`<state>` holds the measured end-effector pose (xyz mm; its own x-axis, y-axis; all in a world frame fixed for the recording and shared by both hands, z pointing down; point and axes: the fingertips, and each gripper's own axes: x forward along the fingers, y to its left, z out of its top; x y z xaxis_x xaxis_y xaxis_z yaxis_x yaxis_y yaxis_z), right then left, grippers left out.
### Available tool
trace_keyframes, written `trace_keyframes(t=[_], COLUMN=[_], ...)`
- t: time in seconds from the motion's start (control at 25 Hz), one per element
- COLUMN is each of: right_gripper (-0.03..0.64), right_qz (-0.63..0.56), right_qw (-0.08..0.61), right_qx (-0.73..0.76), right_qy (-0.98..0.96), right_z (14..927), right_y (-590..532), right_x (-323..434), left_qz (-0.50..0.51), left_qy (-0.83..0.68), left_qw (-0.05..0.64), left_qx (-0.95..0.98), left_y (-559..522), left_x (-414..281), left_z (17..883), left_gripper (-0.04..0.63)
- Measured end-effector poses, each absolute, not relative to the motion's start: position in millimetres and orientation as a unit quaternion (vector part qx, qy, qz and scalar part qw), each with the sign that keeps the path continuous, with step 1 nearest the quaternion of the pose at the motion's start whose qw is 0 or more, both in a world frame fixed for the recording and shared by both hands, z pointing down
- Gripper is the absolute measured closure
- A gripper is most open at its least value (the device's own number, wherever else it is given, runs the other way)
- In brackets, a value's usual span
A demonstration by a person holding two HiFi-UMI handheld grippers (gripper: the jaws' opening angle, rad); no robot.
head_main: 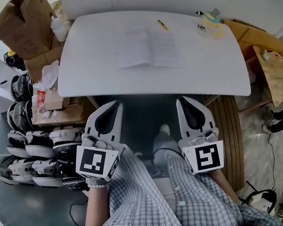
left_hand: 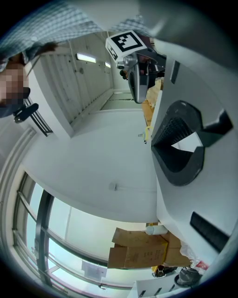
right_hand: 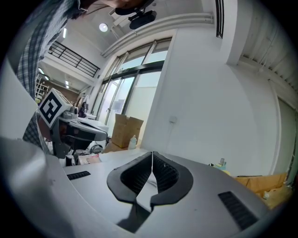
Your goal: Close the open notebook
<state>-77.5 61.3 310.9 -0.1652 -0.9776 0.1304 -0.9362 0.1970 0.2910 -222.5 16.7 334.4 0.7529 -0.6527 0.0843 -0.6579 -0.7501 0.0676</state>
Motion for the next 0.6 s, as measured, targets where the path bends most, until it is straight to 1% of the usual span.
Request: trace_keyframes(t=[0.6], right_gripper=[0.594], right_qz=[-0.068], right_qw=[0.133], right_qx=[0.613], right_qy=[-0.776], right_z=[309.1], right_y=[12.0], right_x=[-24.7], left_qz=[0.036], left_qy=[-0.362], left_qw=[0.047], left_qx=[0.93], left_y=[-25.6], left_x=[-166.4], left_z=[326.1], left_gripper=[0.588])
